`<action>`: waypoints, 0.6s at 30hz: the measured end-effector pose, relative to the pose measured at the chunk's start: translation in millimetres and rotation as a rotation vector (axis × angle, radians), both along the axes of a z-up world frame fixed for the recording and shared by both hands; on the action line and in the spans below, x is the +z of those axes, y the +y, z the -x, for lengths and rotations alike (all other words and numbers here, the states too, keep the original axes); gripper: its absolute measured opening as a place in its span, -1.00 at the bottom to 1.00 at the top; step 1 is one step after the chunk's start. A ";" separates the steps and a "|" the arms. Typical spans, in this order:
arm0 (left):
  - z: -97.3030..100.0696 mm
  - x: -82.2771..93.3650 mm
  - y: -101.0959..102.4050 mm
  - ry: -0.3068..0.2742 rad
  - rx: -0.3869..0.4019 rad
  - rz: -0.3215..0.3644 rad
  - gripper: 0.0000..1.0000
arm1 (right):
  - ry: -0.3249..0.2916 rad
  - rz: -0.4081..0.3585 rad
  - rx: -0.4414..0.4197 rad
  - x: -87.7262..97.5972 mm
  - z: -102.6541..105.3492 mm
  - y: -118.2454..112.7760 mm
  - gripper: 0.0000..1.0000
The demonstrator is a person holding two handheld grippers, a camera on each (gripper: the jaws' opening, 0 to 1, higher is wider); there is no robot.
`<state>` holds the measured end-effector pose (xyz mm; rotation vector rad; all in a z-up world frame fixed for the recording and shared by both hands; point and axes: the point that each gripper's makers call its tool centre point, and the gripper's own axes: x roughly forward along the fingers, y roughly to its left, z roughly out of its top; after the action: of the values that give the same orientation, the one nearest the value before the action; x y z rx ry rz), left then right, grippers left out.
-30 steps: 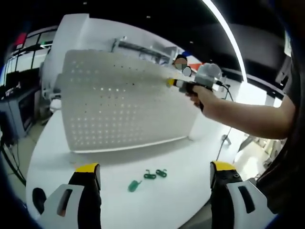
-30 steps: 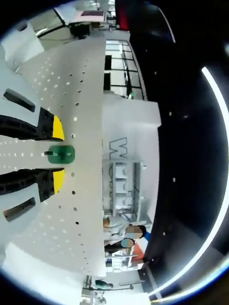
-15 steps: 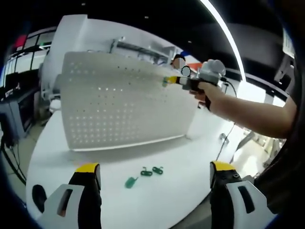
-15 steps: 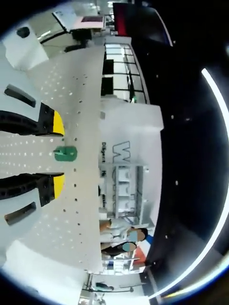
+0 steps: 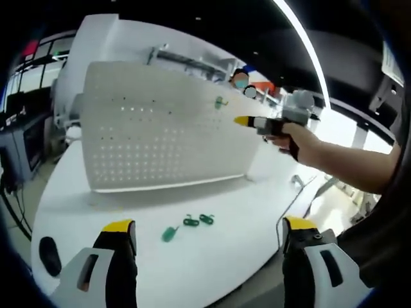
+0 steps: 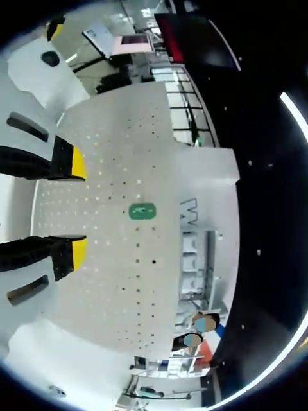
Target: Insert the hook assembly into the mounting plate slot until the hook locks in place.
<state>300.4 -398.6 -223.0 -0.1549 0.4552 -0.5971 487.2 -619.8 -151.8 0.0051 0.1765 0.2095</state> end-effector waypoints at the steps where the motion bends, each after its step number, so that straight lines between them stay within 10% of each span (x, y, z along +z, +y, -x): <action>1: 0.3 0.0 -0.6 0.000 -0.001 0.000 0.92 | 0.009 0.010 0.012 -4.1 7.6 2.8 -0.34; 18: 9.2 -5.3 -6.2 0.011 -0.021 -0.005 0.91 | 0.090 0.152 0.242 -67.3 97.6 58.0 -0.37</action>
<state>291.2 -404.7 -228.4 -0.1493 0.4694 -0.6157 389.5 -561.8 -219.1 -0.1587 0.2827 0.4371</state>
